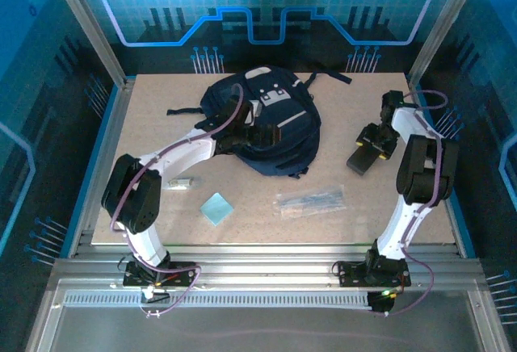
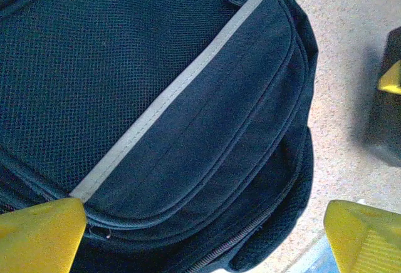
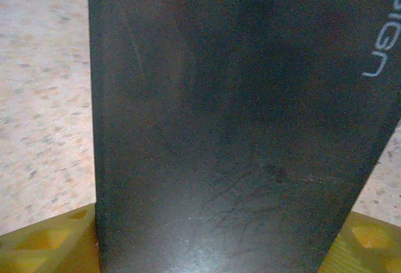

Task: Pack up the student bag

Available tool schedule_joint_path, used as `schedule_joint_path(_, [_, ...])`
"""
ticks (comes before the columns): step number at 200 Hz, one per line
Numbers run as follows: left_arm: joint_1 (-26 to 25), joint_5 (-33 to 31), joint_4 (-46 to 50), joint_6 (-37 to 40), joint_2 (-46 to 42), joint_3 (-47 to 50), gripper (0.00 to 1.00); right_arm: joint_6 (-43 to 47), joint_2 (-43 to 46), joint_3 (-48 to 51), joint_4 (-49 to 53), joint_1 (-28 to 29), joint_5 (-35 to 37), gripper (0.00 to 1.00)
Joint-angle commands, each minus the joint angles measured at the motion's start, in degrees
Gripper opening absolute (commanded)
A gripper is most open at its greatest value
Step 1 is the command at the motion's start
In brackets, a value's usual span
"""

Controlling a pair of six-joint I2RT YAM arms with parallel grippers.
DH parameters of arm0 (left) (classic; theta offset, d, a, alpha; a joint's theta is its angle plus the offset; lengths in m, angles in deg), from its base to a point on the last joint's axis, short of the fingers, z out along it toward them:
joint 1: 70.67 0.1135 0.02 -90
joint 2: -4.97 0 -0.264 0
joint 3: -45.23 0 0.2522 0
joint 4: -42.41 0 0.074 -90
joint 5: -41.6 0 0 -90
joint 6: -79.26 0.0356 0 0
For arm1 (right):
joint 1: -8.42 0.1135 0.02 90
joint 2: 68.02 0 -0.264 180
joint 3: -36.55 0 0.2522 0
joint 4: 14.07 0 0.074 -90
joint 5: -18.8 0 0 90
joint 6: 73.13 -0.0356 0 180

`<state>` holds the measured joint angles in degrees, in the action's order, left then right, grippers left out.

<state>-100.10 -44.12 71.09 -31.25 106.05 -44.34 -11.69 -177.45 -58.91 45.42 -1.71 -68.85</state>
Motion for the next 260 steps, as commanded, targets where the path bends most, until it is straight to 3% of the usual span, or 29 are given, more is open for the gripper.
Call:
schedule_joint_path(1, [-0.4,-0.6,4.9,6.7,2.1,-4.6,0.99,3.7,6.3,1.5,1.8,0.7,-3.3,0.55])
schedule_joint_path(34, [-0.8,-0.7,9.8,12.2,7.3,-11.8,0.98,4.6,11.8,6.1,1.2,1.6,-9.7,0.57])
schedule_joint_path(97, [-3.3,-6.2,15.7,22.2,17.8,-22.3,0.88,3.0,17.2,11.8,-1.4,5.8,-15.5,0.56])
schedule_joint_path(133, [-3.6,-9.1,17.8,27.6,24.5,-29.0,0.79,2.6,17.8,11.9,-2.2,7.8,-16.1,0.55])
schedule_joint_path(192, [-4.1,-16.6,20.5,31.1,32.5,-34.1,0.75,2.5,20.3,12.7,-2.2,8.1,-16.2,0.54])
schedule_joint_path(210, [-4.1,-18.3,21.3,32.2,35.0,-34.9,0.67,2.6,21.1,12.8,-2.1,8.2,-15.7,0.54])
schedule_joint_path(223, [-4.1,-17.9,22.1,32.7,36.1,-35.2,0.55,2.8,21.5,12.9,-2.0,8.1,-15.5,0.53])
schedule_joint_path(227, [-4.1,-17.8,22.2,32.8,36.2,-35.2,0.47,2.8,21.6,12.9,-1.9,8.1,-15.3,0.53])
schedule_joint_path(233, [-4.1,-17.6,22.1,32.7,36.2,-34.9,0.23,2.8,21.8,12.9,-1.8,8.1,-15.2,0.54])
schedule_joint_path(244, [-4.2,-16.9,21.7,32.5,35.7,-34.0,0.00,2.6,22.0,13.0,-1.7,8.1,-15.0,0.54])
schedule_joint_path(260, [-4.1,-14.5,21.5,31.5,34.1,-33.1,0.00,2.3,22.4,13.0,-1.8,8.1,-14.8,0.54])
